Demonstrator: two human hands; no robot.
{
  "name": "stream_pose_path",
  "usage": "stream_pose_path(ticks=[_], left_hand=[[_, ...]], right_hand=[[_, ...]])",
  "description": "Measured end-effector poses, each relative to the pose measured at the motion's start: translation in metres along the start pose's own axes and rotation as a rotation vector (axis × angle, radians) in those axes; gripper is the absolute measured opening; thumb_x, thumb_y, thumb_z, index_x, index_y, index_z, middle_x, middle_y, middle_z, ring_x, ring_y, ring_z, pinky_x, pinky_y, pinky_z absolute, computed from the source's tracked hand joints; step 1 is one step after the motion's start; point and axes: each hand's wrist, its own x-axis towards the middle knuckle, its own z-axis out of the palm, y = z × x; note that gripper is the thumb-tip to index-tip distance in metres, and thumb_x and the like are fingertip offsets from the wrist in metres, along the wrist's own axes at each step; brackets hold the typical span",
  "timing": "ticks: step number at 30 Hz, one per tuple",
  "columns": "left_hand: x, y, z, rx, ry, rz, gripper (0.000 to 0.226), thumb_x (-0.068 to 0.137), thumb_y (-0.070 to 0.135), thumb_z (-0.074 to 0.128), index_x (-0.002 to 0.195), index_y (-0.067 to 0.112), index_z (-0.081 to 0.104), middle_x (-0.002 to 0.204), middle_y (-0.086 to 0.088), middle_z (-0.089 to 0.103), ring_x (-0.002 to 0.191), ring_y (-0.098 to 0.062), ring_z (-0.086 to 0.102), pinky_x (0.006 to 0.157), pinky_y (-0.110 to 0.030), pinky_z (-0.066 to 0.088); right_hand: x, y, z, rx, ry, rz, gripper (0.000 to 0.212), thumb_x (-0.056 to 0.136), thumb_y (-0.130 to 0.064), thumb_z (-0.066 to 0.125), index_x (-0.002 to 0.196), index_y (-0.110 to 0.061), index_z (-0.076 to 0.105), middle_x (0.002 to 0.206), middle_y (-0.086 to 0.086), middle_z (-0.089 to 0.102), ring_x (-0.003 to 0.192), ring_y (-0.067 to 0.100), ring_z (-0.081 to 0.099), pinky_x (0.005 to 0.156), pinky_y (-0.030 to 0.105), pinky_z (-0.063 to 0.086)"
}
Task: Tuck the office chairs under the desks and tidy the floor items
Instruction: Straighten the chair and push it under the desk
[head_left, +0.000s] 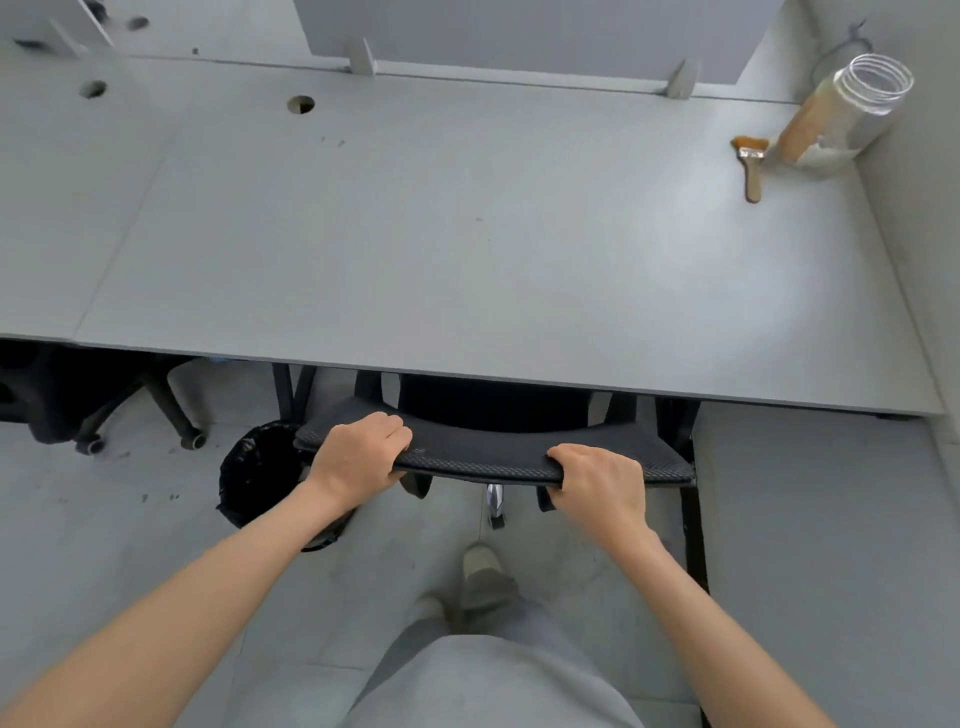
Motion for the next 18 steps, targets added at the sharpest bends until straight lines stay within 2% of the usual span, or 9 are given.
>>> stream_pose_path(ticks=[2, 4, 7, 10, 13, 18], left_hand=[[0.013, -0.007, 0.002, 0.021, -0.059, 0.027, 0.028, 0.055, 0.025, 0.077, 0.061, 0.013, 0.052, 0.057, 0.0, 0.051, 0.056, -0.015, 0.045, 0.034, -0.018, 0.023], [0.027, -0.01, 0.002, -0.008, -0.063, 0.047, 0.037, 0.054, 0.033, 0.082, 0.064, 0.012, 0.054, 0.06, 0.0, 0.052, 0.053, -0.018, 0.051, 0.032, -0.02, 0.028], [0.035, -0.018, 0.002, -0.111, 0.036, 0.1, 0.039, 0.075, 0.052, 0.055, 0.084, 0.014, 0.053, 0.071, -0.001, 0.056, 0.066, -0.016, 0.05, 0.034, -0.022, 0.034], [0.034, -0.028, 0.006, -0.092, 0.039, 0.206, 0.044, 0.093, 0.052, 0.023, 0.087, 0.016, 0.049, 0.072, -0.001, 0.056, 0.068, -0.015, 0.046, 0.035, -0.021, 0.032], [0.033, -0.03, 0.009, -0.073, 0.064, 0.243, 0.044, 0.096, 0.048, 0.021, 0.083, 0.017, 0.048, 0.069, -0.001, 0.056, 0.064, -0.015, 0.047, 0.036, -0.022, 0.033], [0.032, -0.03, 0.009, -0.074, 0.09, 0.254, 0.043, 0.097, 0.046, 0.022, 0.08, 0.017, 0.048, 0.067, -0.001, 0.053, 0.065, -0.014, 0.04, 0.036, -0.023, 0.032]], right_hand=[[0.014, 0.003, -0.004, 0.0, -0.012, -0.009, 0.016, 0.07, -0.026, 0.063, 0.086, -0.024, 0.068, 0.08, -0.008, 0.07, 0.078, 0.019, 0.067, 0.056, 0.026, 0.044], [0.029, 0.009, -0.008, 0.003, 0.007, -0.004, 0.018, 0.072, -0.027, 0.062, 0.088, -0.024, 0.069, 0.083, -0.007, 0.071, 0.082, 0.02, 0.067, 0.059, 0.027, 0.045], [0.04, 0.01, -0.01, -0.004, -0.024, 0.011, 0.02, 0.072, -0.028, 0.063, 0.091, -0.022, 0.068, 0.085, -0.006, 0.07, 0.083, 0.021, 0.066, 0.06, 0.029, 0.045], [0.042, 0.008, -0.007, -0.025, 0.038, 0.028, 0.022, 0.052, -0.022, 0.076, 0.072, -0.02, 0.069, 0.066, -0.006, 0.068, 0.062, 0.02, 0.067, 0.046, 0.025, 0.043], [0.043, 0.006, -0.009, -0.055, 0.043, 0.033, 0.028, 0.042, -0.022, 0.081, 0.068, -0.022, 0.069, 0.061, -0.009, 0.068, 0.055, 0.017, 0.065, 0.041, 0.022, 0.041], [0.039, 0.005, -0.016, -0.038, 0.046, -0.015, 0.028, 0.052, -0.03, 0.081, 0.077, -0.026, 0.071, 0.07, -0.012, 0.07, 0.062, 0.015, 0.067, 0.045, 0.021, 0.041]])
